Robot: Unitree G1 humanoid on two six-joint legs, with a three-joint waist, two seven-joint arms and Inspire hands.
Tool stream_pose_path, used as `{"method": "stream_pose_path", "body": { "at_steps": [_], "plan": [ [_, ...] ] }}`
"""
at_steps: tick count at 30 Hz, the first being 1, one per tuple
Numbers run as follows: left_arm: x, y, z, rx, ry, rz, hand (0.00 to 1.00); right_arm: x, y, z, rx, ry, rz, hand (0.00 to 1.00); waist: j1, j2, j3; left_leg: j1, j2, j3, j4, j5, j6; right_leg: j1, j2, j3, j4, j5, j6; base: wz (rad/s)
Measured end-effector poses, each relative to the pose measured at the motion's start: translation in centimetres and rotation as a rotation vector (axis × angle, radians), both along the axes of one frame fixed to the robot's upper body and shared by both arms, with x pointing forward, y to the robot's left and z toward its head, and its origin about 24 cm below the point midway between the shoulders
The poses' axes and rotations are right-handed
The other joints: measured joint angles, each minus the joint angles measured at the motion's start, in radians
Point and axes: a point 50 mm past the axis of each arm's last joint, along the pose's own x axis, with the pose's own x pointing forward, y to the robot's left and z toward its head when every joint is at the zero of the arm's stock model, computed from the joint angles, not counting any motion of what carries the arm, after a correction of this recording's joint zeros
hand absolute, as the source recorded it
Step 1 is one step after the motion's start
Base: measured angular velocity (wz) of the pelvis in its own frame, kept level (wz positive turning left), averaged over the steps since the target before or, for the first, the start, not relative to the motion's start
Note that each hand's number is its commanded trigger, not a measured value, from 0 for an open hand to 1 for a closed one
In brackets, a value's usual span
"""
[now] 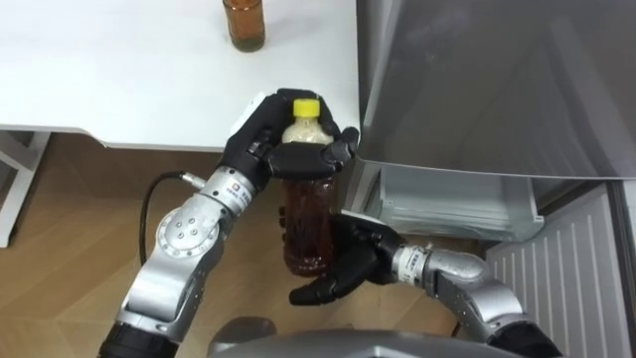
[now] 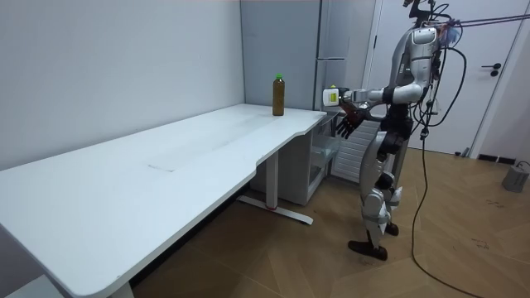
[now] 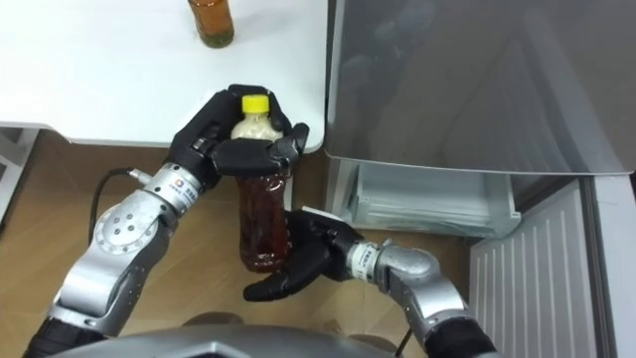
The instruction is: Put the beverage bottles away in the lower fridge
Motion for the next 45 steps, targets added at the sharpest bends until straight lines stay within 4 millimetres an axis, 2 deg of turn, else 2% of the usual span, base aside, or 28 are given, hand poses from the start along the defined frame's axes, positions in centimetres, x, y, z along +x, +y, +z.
{"method": "stream_pose_path", "body": {
  "at_steps": [5, 12, 16, 17, 18, 19, 20, 21, 22, 23, 25, 31, 37, 38, 39, 40, 41, 45],
  "plan": [
    [-0.1, -0.2, 0.0, 0.001, 0.002, -0.009, 1.0, -0.1, 0.0, 0.1, 0.052, 0.017, -0.03, 0.0, -0.001, 0.003, -0.0018, -0.002, 0.0, -0.002, 0.0, 0.0, 0.0, -0.001, 0.0, -0.002, 0.0, 0.0, 0.0, 0.0],
    [-0.5, -0.8, -0.4, 0.004, 0.018, -0.042, 1.0, -0.5, 0.8, 0.3, 0.158, 0.058, -0.039, 0.0, -0.003, 0.012, -0.0091, 0.001, 0.0, -0.002, 0.0, 0.0, 0.0, 0.004, 0.0, -0.003, 0.0, 0.0, 0.0, 0.0],
    [-0.7, -0.7, -0.5, 0.003, 0.024, -0.04, 1.0, -0.6, 0.9, 0.3, 0.168, 0.061, -0.039, 0.01, -0.007, 0.015, -0.0108, 0.002, 0.0, -0.002, 0.0, 0.0, 0.0, 0.011, 0.0, -0.004, 0.0, 0.0, 0.0, 0.0],
    [-0.7, -0.7, -0.5, 0.003, 0.026, -0.04, 1.0, -0.6, 0.9, 0.3, 0.17, 0.061, -0.038, 0.15, -0.008, 0.015, -0.0108, 0.003, 0.0, -0.002, 0.0, 0.0, 0.0, 0.012, 0.0, -0.005, 0.0, 0.0, 0.0, 0.0],
    [-0.7, -0.8, -0.6, 0.003, 0.027, -0.041, 1.0, -0.6, 0.9, 0.3, 0.177, 0.063, -0.04, 0.18, -0.007, 0.015, -0.0108, 0.004, 0.0, -0.002, -0.001, 0.0, 0.0, 0.013, 0.0, -0.006, 0.0, 0.0, 0.0, 0.0],
    [-0.8, -0.8, -0.6, 0.004, 0.027, -0.043, 1.0, -0.6, 0.9, 0.4, 0.187, 0.065, -0.044, 0.51, -0.008, 0.016, -0.0103, 0.005, 0.0, -0.002, -0.001, 0.0, 0.0, 0.014, 0.0, -0.007, 0.0, 0.0, 0.0, 0.0],
    [-0.8, -0.8, -0.6, 0.004, 0.028, -0.045, 1.0, -0.6, 1.0, 0.4, 0.193, 0.067, -0.048, 0.61, -0.008, 0.016, -0.0102, 0.006, 0.0, -0.002, -0.001, 0.0, 0.0, 0.015, 0.0, -0.007, 0.0, 0.0, 0.0, 0.0],
    [-0.9, -0.9, -0.6, 0.004, 0.031, -0.049, 1.0, -0.6, 1.0, 0.4, 0.205, 0.07, -0.052, 0.76, -0.007, 0.016, -0.0095, 0.01, 0.0, -0.002, -0.002, 0.0, 0.0, 0.018, 0.0, -0.007, 0.0, 0.0, 0.0, 0.0],
    [-0.9, -1.0, -0.8, 0.005, 0.036, -0.056, 1.0, -0.6, 1.1, 0.5, 0.215, 0.074, -0.055, 0.8, -0.006, 0.017, -0.0083, 0.011, 0.0, -0.002, -0.003, 0.0, 0.0, 0.019, 0.0, -0.007, 0.0, 0.0, 0.0, 0.0],
    [-1.0, -1.0, -0.8, 0.005, 0.038, -0.058, 1.0, -0.6, 1.1, 0.5, 0.221, 0.076, -0.057, 0.93, -0.006, 0.017, -0.0083, 0.011, 0.0, -0.002, -0.003, 0.0, 0.0, 0.019, 0.0, -0.007, 0.0, 0.0, 0.0, 0.0],
    [-1.0, -1.0, -1.0, 0.006, 0.048, -0.069, 1.0, -0.7, 1.2, 0.5, 0.237, 0.085, -0.063, 1.0, -0.003, 0.017, -0.0081, 0.012, 0.0, -0.002, -0.003, 0.0, 0.0, 0.018, 0.001, -0.006, 0.001, 0.0, 0.0, 0.0],
    [-1.0, -0.8, -1.1, 0.014, 0.052, -0.07, 1.0, -1.0, 1.2, 0.4, 0.25, 0.1, -0.067, 1.0, 0.002, 0.009, -0.0047, 0.011, 0.001, -0.002, -0.005, 0.0, 0.0, 0.014, 0.001, -0.006, 0.0, 0.0, 0.0, 0.0],
    [-1.0, -0.7, -1.2, 0.017, 0.055, -0.07, 1.0, -1.2, 1.4, 0.4, 0.252, 0.097, -0.058, 1.0, 0.003, 0.006, -0.0058, 0.01, 0.0, -0.001, -0.01, 0.0, 0.0, 0.011, 0.001, -0.006, -0.001, 0.0, 0.0, 0.0],
    [-1.0, -0.8, -1.2, 0.016, 0.055, -0.07, 0.95, -1.2, 1.4, 0.4, 0.251, 0.097, -0.058, 1.0, 0.003, 0.006, -0.0059, 0.011, 0.0, -0.001, -0.011, 0.0, 0.0, 0.011, 0.001, -0.006, -0.001, 0.0, 0.0, 0.0],
    [-1.1, -0.8, -1.2, 0.016, 0.056, -0.071, 0.72, -1.2, 1.4, 0.4, 0.251, 0.097, -0.057, 1.0, 0.002, 0.006, -0.0059, 0.012, 0.001, -0.001, -0.011, 0.0, 0.0, 0.011, 0.001, -0.007, -0.001, 0.0, 0.0, 0.0],
    [-1.1, -0.8, -1.2, 0.016, 0.056, -0.069, 0.24, -1.2, 1.4, 0.4, 0.251, 0.097, -0.056, 1.0, 0.002, 0.006, -0.0059, 0.014, 0.001, -0.001, -0.011, 0.0, 0.0, 0.012, 0.001, -0.007, -0.002, 0.0, 0.0, 0.0],
    [-1.1, -0.8, -1.2, 0.015, 0.057, -0.068, 0.0, -1.2, 1.4, 0.4, 0.251, 0.096, -0.055, 1.0, 0.002, 0.006, -0.0059, 0.014, 0.001, -0.001, -0.011, 0.0, 0.0, 0.012, 0.001, -0.007, -0.002, 0.0, 0.0, 0.0],
    [-1.1, -0.8, -1.2, 0.014, 0.057, -0.067, 0.0, -1.2, 1.5, 0.4, 0.252, 0.093, -0.056, 1.0, 0.002, 0.005, -0.006, 0.016, 0.0, 0.0, -0.009, 0.0, 0.0, 0.012, 0.001, -0.007, -0.002, 0.0, 0.0, 0.0]
  ]
}}
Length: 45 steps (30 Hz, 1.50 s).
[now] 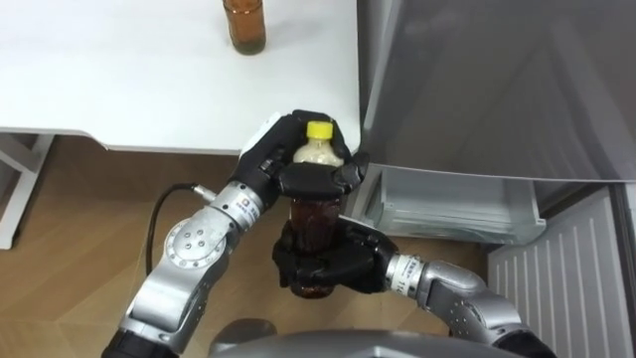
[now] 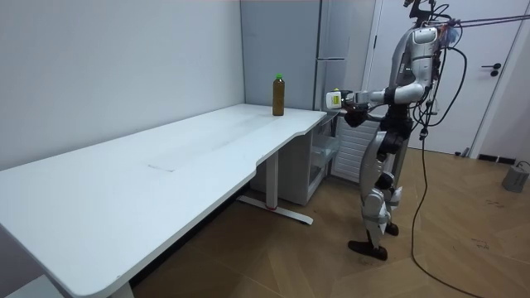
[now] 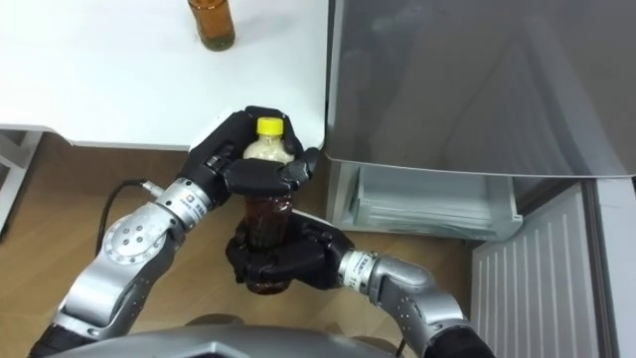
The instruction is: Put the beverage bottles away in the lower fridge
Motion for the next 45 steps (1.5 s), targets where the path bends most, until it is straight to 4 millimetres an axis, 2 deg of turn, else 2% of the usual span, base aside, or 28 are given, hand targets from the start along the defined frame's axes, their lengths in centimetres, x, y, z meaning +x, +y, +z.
{"method": "stream_pose_path", "body": {
  "at_steps": [9, 18, 32, 42, 44, 45],
  "plan": [
    [0.0, 0.0, 0.0, 0.001, 0.0, 0.016, 0.0, 0.0, 0.0, 0.0, 0.001, 0.001, -0.002, 1.0, -0.004, 0.001, 0.0, -0.003, 0.001, 0.0, 0.008, 0.0, 0.0, -0.001, 0.0, -0.001, 0.001, 0.0, 0.0, 0.0],
    [0.0, 0.0, 0.0, 0.0, -0.002, 0.017, 0.0, 0.0, 0.0, 0.0, 0.003, 0.0, -0.002, 1.0, -0.007, 0.006, -0.0037, -0.001, 0.003, 0.0, 0.009, 0.0, 0.0, -0.002, 0.001, -0.002, 0.004, 0.001, -0.001, 0.0],
    [0.1, 0.0, 0.1, 0.001, -0.012, 0.018, 0.0, 0.0, 0.0, 0.0, 0.005, -0.003, -0.003, 1.0, -0.013, 0.006, -0.0036, 0.0, 0.003, 0.0, 0.013, 0.0, 0.0, 0.0, 0.001, -0.002, 0.003, 0.001, -0.002, 0.0],
    [0.4, -0.1, 2.1, 0.015, -0.106, 0.016, 0.0, 0.7, -0.1, 1.0, 0.043, -0.067, -0.009, 1.0, -0.026, 0.007, -0.0031, -0.007, 0.003, 0.0, 0.019, -0.001, 0.0, 0.0, 0.001, 0.0, 0.002, 0.003, -0.002, 0.0],
    [0.5, 0.0, 2.8, 0.011, -0.139, 0.023, 1.0, 1.0, -0.1, 1.5, 0.054, -0.096, -0.014, 1.0, -0.026, 0.009, -0.0029, -0.006, 0.004, 0.001, 0.019, -0.001, 0.0, 0.0, 0.002, 0.008, 0.002, 0.004, -0.002, -0.02],
    [0.5, 0.0, 3.0, 0.009, -0.147, 0.024, 1.0, 1.1, 0.0, 1.6, 0.058, -0.103, -0.015, 1.0, -0.026, 0.01, -0.0026, -0.005, 0.004, 0.001, 0.019, -0.001, 0.0, 0.0, 0.002, 0.009, 0.002, 0.004, -0.001, 0.0]
  ]
}}
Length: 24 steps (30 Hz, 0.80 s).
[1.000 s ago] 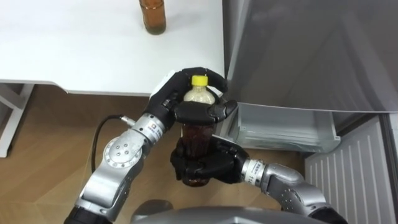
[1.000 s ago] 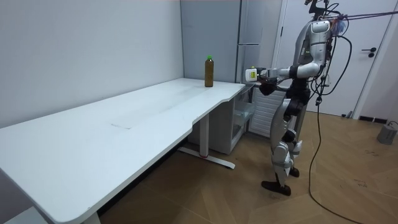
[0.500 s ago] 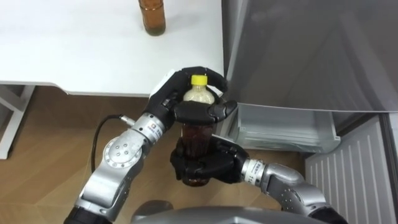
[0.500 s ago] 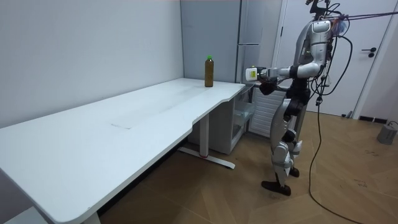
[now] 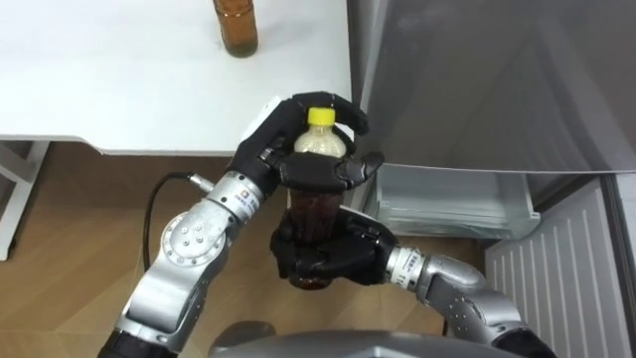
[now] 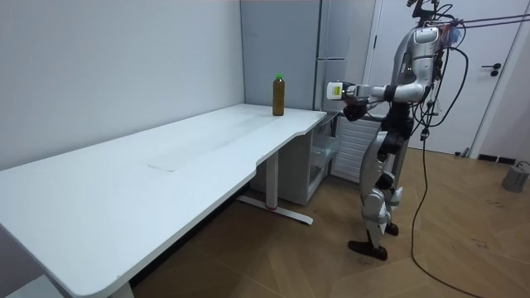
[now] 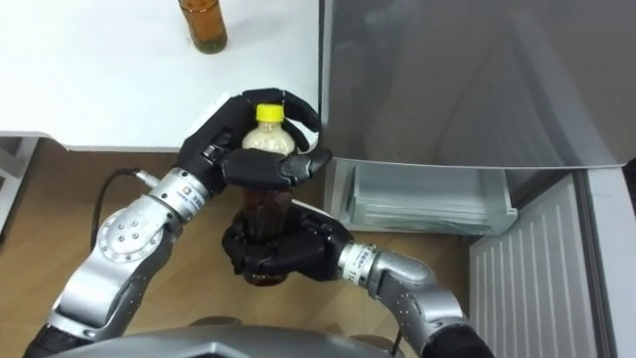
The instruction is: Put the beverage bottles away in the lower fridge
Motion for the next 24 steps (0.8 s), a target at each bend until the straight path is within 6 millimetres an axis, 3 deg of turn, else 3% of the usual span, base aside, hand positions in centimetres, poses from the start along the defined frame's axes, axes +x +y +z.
{"method": "stream_pose_path", "body": {
  "at_steps": [9, 24],
  "plan": [
    [0.03, -0.17, 0.83, -0.014, -0.035, 0.004, 1.0, 0.11, -0.08, 0.39, 0.024, -0.036, -0.007, 1.0, 0.006, 0.026, -0.0028, 0.007, 0.003, 0.01, -0.01, 0.0, 0.001, 0.0, 0.002, 0.013, -0.001, 0.005, 0.0, -0.03],
    [-0.01, -0.2, 1.04, -0.011, -0.062, -0.002, 1.0, 0.08, -0.07, 0.48, 0.025, -0.056, -0.006, 1.0, 0.003, 0.019, -0.0015, 0.008, 0.004, 0.01, -0.008, 0.0, 0.0, 0.002, 0.003, 0.012, -0.001, 0.007, -0.001, 0.0]
  ]
}}
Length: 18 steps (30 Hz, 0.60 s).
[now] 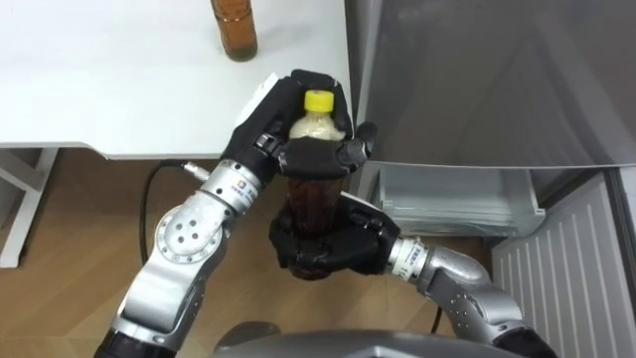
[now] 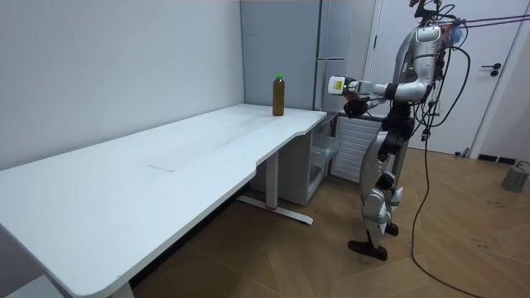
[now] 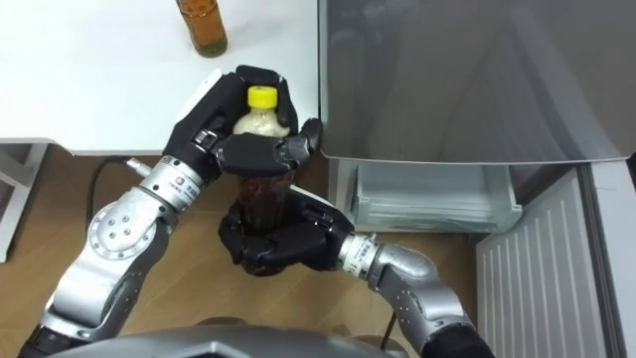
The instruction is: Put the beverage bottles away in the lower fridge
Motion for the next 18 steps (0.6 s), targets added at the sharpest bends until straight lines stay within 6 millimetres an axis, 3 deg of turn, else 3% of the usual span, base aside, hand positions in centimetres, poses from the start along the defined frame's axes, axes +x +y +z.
{"method": "stream_pose_path", "body": {
  "at_steps": [8, 9, 18],
  "plan": [
    [-0.04, -0.02, -0.04, 0.003, 0.001, -0.001, 1.0, -0.08, 0.06, -0.04, 0.002, 0.004, 0.0, 1.0, 0.0, -0.009, 0.0004, -0.003, 0.0, -0.003, 0.002, 0.0, 0.0, -0.001, 0.0, -0.002, 0.0, 0.0, 0.0, 0.0],
    [-0.04, -0.02, -0.04, 0.003, 0.0, -0.001, 0.0, -0.08, 0.07, -0.04, 0.003, 0.004, 0.0, 1.0, 0.0, -0.01, 0.0001, -0.003, 0.0, -0.003, 0.003, 0.0, 0.0, -0.001, 0.0, -0.002, 0.0, 0.0, 0.0, 0.0],
    [-0.03, -0.05, -0.02, -0.002, 0.002, 0.0, 0.0, -0.1, -0.03, -0.04, 0.006, 0.004, -0.002, 1.0, -0.003, -0.01, -0.0005, 0.001, 0.0, -0.002, 0.004, 0.0, 0.0, 0.003, 0.0, -0.001, 0.0, 0.001, 0.0, 0.0]
  ]
}}
